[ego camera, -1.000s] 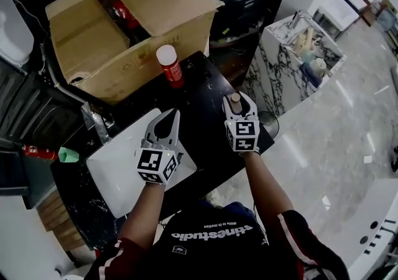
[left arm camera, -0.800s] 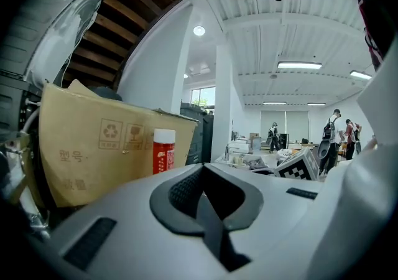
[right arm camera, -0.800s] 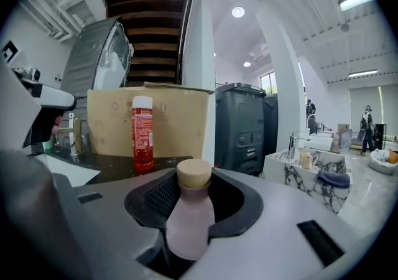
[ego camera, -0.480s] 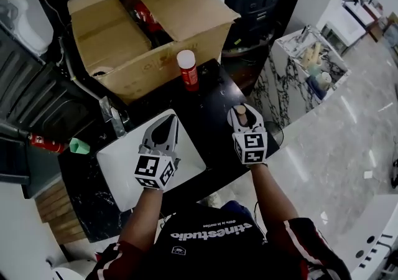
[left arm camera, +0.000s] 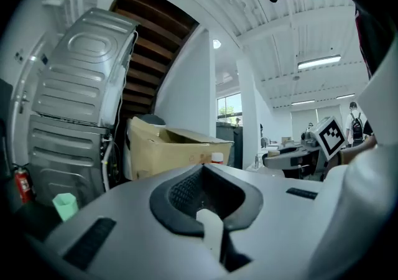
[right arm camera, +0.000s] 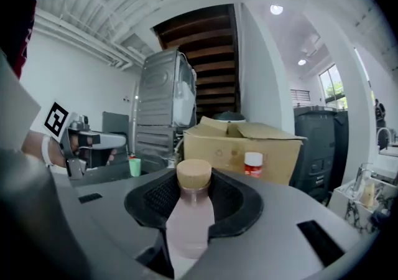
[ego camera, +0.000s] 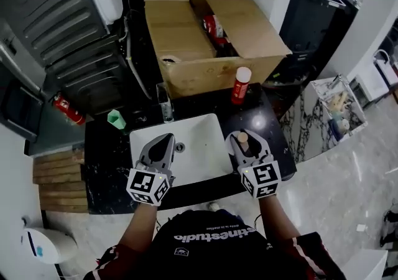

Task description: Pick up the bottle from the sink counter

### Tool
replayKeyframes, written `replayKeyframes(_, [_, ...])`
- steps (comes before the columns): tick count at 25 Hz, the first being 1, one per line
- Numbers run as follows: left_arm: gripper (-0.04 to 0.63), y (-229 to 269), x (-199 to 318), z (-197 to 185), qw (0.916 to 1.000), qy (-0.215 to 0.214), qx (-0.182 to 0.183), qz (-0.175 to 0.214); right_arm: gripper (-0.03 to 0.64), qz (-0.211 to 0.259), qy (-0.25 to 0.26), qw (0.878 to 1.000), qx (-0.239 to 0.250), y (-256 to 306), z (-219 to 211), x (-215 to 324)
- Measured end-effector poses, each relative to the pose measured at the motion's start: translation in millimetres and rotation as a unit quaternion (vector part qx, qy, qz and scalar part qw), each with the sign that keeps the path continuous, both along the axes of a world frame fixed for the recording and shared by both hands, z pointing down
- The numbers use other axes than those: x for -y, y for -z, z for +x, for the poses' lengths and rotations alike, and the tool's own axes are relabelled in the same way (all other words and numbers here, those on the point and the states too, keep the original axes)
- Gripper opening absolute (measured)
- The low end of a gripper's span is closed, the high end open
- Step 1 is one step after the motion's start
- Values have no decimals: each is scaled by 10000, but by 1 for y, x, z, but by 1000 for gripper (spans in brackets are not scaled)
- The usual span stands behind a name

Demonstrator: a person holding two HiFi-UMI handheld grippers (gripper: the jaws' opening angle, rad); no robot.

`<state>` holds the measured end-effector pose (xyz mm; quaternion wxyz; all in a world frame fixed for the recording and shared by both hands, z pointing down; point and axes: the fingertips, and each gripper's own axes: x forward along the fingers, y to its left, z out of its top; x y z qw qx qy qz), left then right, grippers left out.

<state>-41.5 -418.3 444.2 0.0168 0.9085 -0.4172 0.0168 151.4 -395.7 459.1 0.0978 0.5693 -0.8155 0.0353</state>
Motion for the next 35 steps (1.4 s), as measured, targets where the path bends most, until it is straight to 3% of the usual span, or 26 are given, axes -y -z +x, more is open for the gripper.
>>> replayKeyframes(6, [13,10,-32,-106,9971,735,-184,-43,163,184,725,9971,117,37,-90,-24])
replayKeyframes(12, [12,21,-50,-160,9932,1135,-233,113,163,258,967,9950,75,43,-136,-28])
replayKeyframes(20, [13,22,-56,-173,9931,1129,-271,150,163,350,940,9949,51,46,-147,-35])
replayKeyframes(35, [12,19,-55,-155,9954,911,-209,212,163,295,774,9965,-64,43,-134,-41])
